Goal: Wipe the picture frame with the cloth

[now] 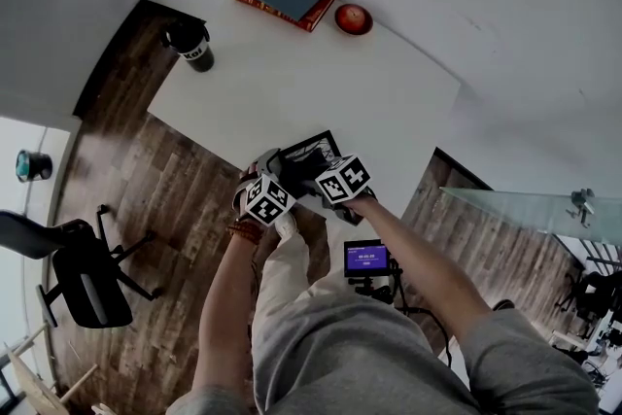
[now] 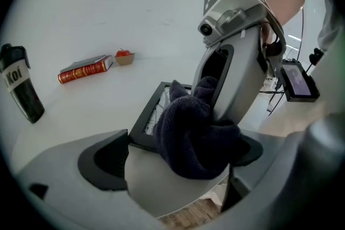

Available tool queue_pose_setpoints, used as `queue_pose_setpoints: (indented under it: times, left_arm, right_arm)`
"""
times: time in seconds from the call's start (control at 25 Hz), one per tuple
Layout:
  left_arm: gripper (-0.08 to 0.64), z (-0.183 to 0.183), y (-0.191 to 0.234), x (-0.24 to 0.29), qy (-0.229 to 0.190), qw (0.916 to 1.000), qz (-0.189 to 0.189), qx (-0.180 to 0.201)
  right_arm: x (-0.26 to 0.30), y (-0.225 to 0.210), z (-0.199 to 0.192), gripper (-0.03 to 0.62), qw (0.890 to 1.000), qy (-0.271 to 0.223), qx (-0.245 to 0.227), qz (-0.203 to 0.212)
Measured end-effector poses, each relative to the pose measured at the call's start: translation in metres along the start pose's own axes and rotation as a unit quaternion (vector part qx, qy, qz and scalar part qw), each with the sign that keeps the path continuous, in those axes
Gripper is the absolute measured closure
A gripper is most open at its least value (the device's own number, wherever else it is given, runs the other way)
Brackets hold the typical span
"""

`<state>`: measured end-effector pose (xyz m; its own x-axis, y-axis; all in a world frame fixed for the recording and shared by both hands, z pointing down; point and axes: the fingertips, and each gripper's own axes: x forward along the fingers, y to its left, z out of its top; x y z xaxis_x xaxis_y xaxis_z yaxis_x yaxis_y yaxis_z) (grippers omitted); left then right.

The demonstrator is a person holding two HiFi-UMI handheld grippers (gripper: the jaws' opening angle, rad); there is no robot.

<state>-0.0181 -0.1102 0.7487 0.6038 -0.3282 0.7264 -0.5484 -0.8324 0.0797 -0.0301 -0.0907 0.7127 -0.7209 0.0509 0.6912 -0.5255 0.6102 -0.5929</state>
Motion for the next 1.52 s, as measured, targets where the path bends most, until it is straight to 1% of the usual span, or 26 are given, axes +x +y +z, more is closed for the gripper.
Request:
queue_pose_setpoints:
  times: [0.04, 0.12, 0.16, 0.2, 0.28, 0.36, 0.4, 0.44, 0.52, 0.56, 0.6, 0.64, 0.72, 0.84, 0.96, 1.12, 1.2, 1.28, 1.4, 1.44, 1.48, 1.52]
  left_arm:
    - [0.023, 0.0, -0.001, 0.0, 0.0, 1.0, 0.0, 0.0]
    - [0.023, 0.002, -0.002, 0.001, -0.001, 1.0, -0.001, 0.002]
    - [0.023, 0.002, -0.002, 0.001, -0.002, 1.0, -0.001, 0.003]
    - [0.023, 0.002, -0.001, 0.001, -0.003, 1.0, -0.002, 0.004]
    - [0.023, 0.002, 0.0, 0.0, -0.004, 1.0, -0.002, 0.004]
    - [0.023, 0.002, 0.001, 0.0, -0.005, 1.0, -0.001, 0.004]
    - [0.023, 0.002, 0.002, 0.0, -0.005, 1.0, -0.001, 0.004]
    - [0.023, 0.002, 0.001, 0.0, -0.005, 1.0, -0.001, 0.004]
    - [0.023, 0.002, 0.001, 0.0, -0.004, 1.0, -0.001, 0.003]
    - [0.023, 0.002, 0.0, 0.0, -0.004, 1.0, -0.002, 0.003]
    - [0.023, 0.001, 0.0, 0.0, -0.004, 1.0, -0.002, 0.003]
    - [0.023, 0.001, 0.0, 0.0, -0.004, 1.0, -0.002, 0.003]
    - [0.023, 0.001, 0.001, 0.0, -0.005, 1.0, -0.001, 0.004]
    - [0.021, 0.0, 0.002, 0.0, -0.004, 1.0, -0.001, 0.005]
    - [0.021, 0.0, 0.002, 0.0, -0.004, 1.0, -0.001, 0.004]
    - [0.021, -0.001, 0.001, 0.0, -0.003, 1.0, -0.002, 0.002]
    - [0.021, 0.0, 0.001, 0.0, -0.003, 1.0, -0.002, 0.003]
    - [0.021, 0.0, 0.001, 0.0, -0.003, 1.0, -0.001, 0.003]
    - [0.021, 0.001, 0.001, 0.001, -0.004, 1.0, -0.001, 0.002]
    - [0.021, 0.001, 0.0, 0.001, -0.004, 1.0, -0.001, 0.002]
    - [0.021, 0.001, -0.001, 0.0, -0.004, 1.0, -0.001, 0.002]
    - [0.021, 0.001, -0.001, 0.0, -0.004, 1.0, -0.001, 0.002]
  right_arm:
    - [-0.002, 0.006, 0.003, 0.469, 1.0, -0.003, 0.0, 0.02]
    - [-0.014, 0.02, 0.016, 0.469, 0.997, -0.03, 0.002, 0.072]
    - [-0.021, 0.025, 0.026, 0.469, 0.995, -0.049, -0.006, 0.086]
    - [-0.027, 0.028, 0.038, 0.469, 0.994, -0.066, -0.025, 0.087]
    - [-0.032, 0.025, 0.061, 0.468, 0.99, -0.09, -0.087, 0.058]
    - [-0.024, 0.016, 0.077, 0.468, 0.984, -0.086, -0.157, 0.007]
    - [-0.017, 0.012, 0.078, 0.468, 0.978, -0.068, -0.196, -0.017]
    - [-0.007, 0.008, 0.076, 0.468, 0.97, -0.039, -0.236, -0.038]
    - [0.012, 0.002, 0.062, 0.468, 0.948, 0.026, -0.31, -0.067]
    - [0.018, -0.001, 0.056, 0.468, 0.938, 0.047, -0.336, -0.077]
    - [0.022, -0.003, 0.052, 0.468, 0.931, 0.056, -0.351, -0.082]
    - [0.023, -0.003, 0.05, 0.468, 0.928, 0.059, -0.357, -0.084]
    - [0.021, -0.005, 0.043, 0.469, 0.93, 0.067, -0.354, -0.079]
    - [0.016, -0.008, 0.029, 0.469, 0.934, 0.082, -0.34, -0.07]
    - [0.013, -0.005, 0.018, 0.469, 0.933, 0.097, -0.341, -0.066]
    - [0.009, -0.002, 0.005, 0.471, 0.93, 0.124, -0.344, -0.048]
    - [0.007, -0.002, 0.0, 0.471, 0.93, 0.13, -0.342, -0.041]
    - [0.006, -0.003, -0.002, 0.471, 0.936, 0.133, -0.325, -0.033]
    - [-0.005, -0.004, -0.008, 0.469, 0.952, 0.15, -0.268, -0.006]
    - [-0.013, -0.004, -0.009, 0.468, 0.958, 0.148, -0.247, 0.006]
    - [-0.024, -0.004, -0.007, 0.468, 0.965, 0.135, -0.225, 0.019]
    - [-0.036, -0.004, 0.0, 0.466, 0.973, 0.107, -0.202, 0.03]
